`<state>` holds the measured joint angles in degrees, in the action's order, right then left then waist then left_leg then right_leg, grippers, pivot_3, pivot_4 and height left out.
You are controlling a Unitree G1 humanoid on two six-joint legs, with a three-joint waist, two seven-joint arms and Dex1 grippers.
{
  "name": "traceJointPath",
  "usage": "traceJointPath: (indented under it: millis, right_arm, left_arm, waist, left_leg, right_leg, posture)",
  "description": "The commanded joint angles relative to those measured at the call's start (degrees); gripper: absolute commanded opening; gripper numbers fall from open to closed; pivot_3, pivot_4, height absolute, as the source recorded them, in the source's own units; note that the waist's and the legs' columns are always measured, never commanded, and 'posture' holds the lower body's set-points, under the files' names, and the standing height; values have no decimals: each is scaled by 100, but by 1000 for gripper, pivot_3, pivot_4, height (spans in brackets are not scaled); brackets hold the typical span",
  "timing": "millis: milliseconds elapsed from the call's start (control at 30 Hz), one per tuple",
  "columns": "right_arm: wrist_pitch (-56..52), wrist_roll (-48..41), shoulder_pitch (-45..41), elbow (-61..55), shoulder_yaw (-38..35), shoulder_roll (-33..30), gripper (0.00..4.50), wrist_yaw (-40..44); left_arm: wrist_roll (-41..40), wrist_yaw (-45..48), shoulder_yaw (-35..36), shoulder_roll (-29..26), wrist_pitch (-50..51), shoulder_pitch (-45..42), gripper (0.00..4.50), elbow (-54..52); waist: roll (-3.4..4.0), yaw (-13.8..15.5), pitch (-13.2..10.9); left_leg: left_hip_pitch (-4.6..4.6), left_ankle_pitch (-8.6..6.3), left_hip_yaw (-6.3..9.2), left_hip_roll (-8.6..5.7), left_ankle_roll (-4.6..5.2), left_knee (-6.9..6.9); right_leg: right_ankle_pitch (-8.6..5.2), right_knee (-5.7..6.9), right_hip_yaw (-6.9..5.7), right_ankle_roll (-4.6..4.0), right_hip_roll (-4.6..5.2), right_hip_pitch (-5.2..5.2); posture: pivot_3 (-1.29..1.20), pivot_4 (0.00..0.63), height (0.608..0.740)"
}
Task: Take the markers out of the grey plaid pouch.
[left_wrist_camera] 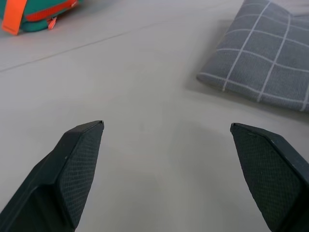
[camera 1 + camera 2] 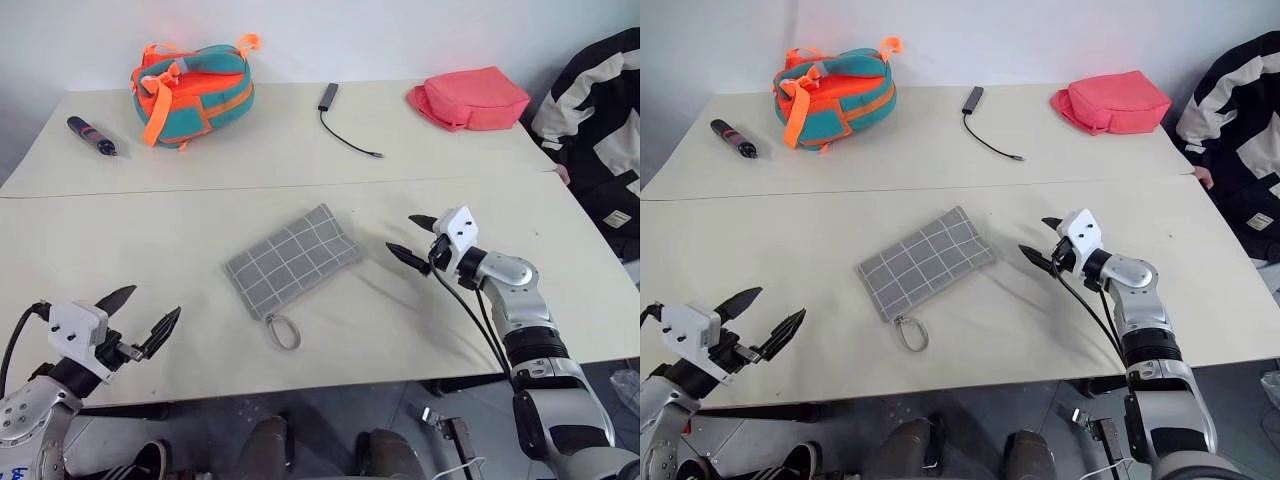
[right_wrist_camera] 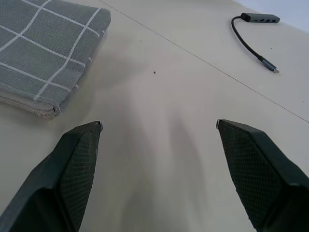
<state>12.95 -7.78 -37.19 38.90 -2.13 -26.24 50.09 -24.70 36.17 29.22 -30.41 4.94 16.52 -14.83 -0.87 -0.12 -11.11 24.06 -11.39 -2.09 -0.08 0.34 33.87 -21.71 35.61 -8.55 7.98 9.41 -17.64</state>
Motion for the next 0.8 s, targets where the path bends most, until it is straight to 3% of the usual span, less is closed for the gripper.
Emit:
traceJointPath:
  millis: [33, 133, 367, 467, 733, 800]
  right_arm:
    - [81, -45, 40, -197, -63, -84, 3980, 8]
    - [7, -58, 73, -342, -59, -67, 3980, -27]
    - [-321, -150, 111, -940, 12, 224, 3980, -174]
    - [-470, -47, -35, -1106, 146, 602, 3128, -482]
    - [-353, 350, -318, -948, 613, 1331, 250, -1065]
    - [-325, 547, -378, -803, 757, 1451, 82, -1242]
  left_arm:
    - [136, 54, -17, -82, -219, -69, 4476, 101]
    - [497, -78, -113, -184, -344, -225, 4476, 247]
    - [346, 62, -211, -162, -323, -462, 4476, 264]
    - [524, 67, -383, -179, -522, -652, 4500, 263]
    - [1163, 224, -820, -415, -1254, -799, 4500, 382]
    - [1321, 288, -899, -494, -1479, -774, 4500, 367]
  waist:
    - [0, -1, 0]
    - [0, -2, 0]
    - [0, -5, 0]
    - [0, -8, 0]
    - [0, -14, 0]
    - [-1, -16, 1]
  left_leg:
    - [0, 0, 0, 0, 0, 0]
    - [0, 0, -2, 0, 0, 0]
    - [0, -1, 0, 2, -2, -1]
    - [-1, -1, 0, 2, -2, -1]
    - [2, -1, -13, 2, -3, -6]
    - [2, -1, -16, 3, -3, -6]
  right_leg:
    - [0, 0, 0, 0, 0, 0]
    - [0, 1, -1, 0, -1, 0]
    - [0, 2, 2, 0, -2, -3]
    - [0, 4, 2, 0, -2, -3]
    - [0, 19, 21, 0, -3, -30]
    - [0, 26, 26, 0, -4, -38]
  posture:
    - [0, 150, 740]
    - [0, 150, 740]
    - [0, 150, 740]
    - [0, 150, 740]
    - [0, 150, 740]
    - [0, 150, 740]
